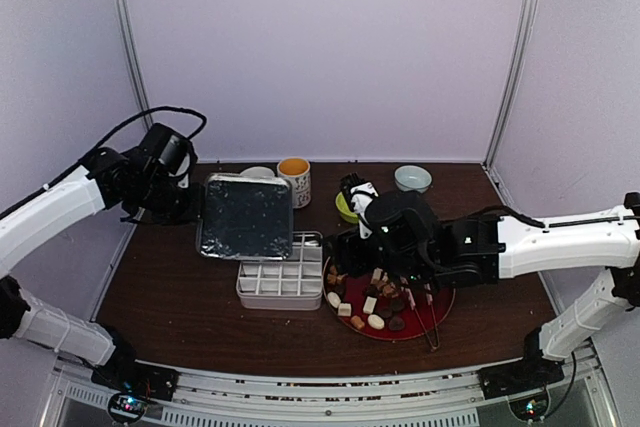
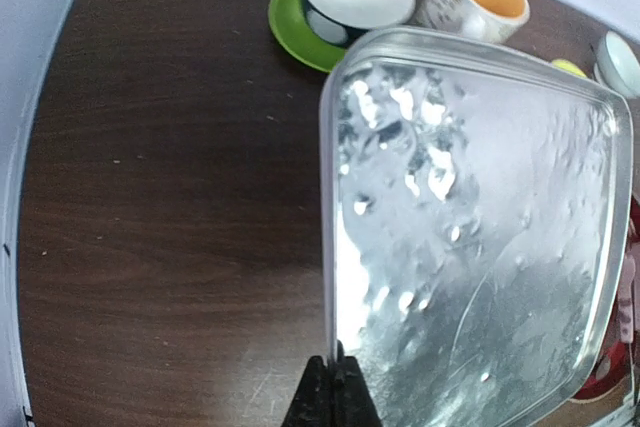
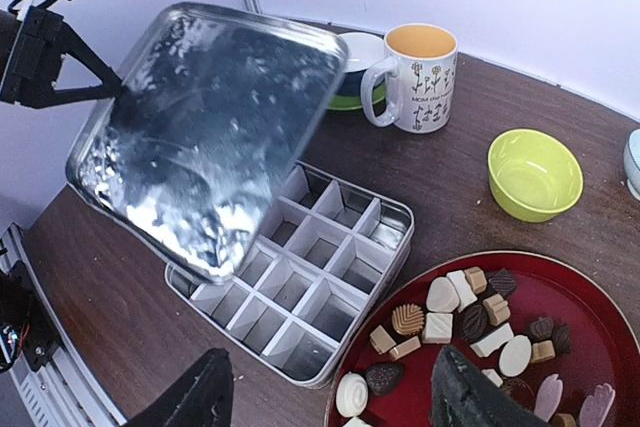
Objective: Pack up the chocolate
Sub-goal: Pick up the box lid from the packing box, then adjust the packing box at the center of the board.
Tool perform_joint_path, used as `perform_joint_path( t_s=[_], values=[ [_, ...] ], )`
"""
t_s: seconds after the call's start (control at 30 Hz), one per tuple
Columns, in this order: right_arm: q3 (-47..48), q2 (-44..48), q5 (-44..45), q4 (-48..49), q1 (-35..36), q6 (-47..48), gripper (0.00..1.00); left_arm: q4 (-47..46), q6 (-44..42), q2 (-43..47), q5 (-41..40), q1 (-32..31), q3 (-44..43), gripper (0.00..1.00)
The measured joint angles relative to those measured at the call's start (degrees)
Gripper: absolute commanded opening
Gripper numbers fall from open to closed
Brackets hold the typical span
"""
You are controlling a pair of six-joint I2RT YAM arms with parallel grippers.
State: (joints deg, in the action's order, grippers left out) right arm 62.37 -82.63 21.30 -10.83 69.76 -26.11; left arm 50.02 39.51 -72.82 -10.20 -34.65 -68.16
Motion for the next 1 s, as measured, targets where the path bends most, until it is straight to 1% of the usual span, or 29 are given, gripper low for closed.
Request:
perform_joint_path(
  t_s=[0.1, 0.2, 0.27, 0.37, 0.53, 0.7, 0.83, 1.0],
  values=[
    [0.0, 0.6, 0.7, 0.0, 0.0, 0.3, 0.68, -0.3, 0.2, 5.5, -0.8, 7.3, 2.4, 0.0],
    [0.0, 1.0, 1.5, 0.0, 0.0, 0.4, 0.68, -1.0, 0.9, 11.3, -1.5, 15.5, 7.8, 0.0],
    [-0.1, 1.1, 1.9, -0.1, -0.1, 0.3, 0.67, -1.1, 1.3, 13.9, -1.8, 19.1, 11.3, 0.0],
    [-0.2, 1.5, 2.6, -0.3, -0.4, -0.2, 0.67, -1.2, 2.1, 16.0, -1.9, 22.9, 15.6, 0.0],
    [-0.7, 2.6, 3.4, -1.2, -2.1, -2.3, 0.67, -2.9, 4.8, 20.1, -2.5, 26.3, 23.4, 0.0],
    [-2.1, 3.8, 3.3, -1.6, -4.0, -3.1, 0.67, -4.2, 6.3, 22.6, -4.2, 26.6, 29.0, 0.0],
    [-2.5, 4.1, 2.8, -1.5, -5.1, -3.5, 0.67, -5.2, 4.7, 20.6, -4.6, 26.6, 29.6, 0.0],
    [-2.8, 4.2, 1.4, -1.3, -5.7, -3.8, 0.67, -5.2, 0.6, 13.5, -3.9, 26.6, 28.3, 0.0]
  ],
)
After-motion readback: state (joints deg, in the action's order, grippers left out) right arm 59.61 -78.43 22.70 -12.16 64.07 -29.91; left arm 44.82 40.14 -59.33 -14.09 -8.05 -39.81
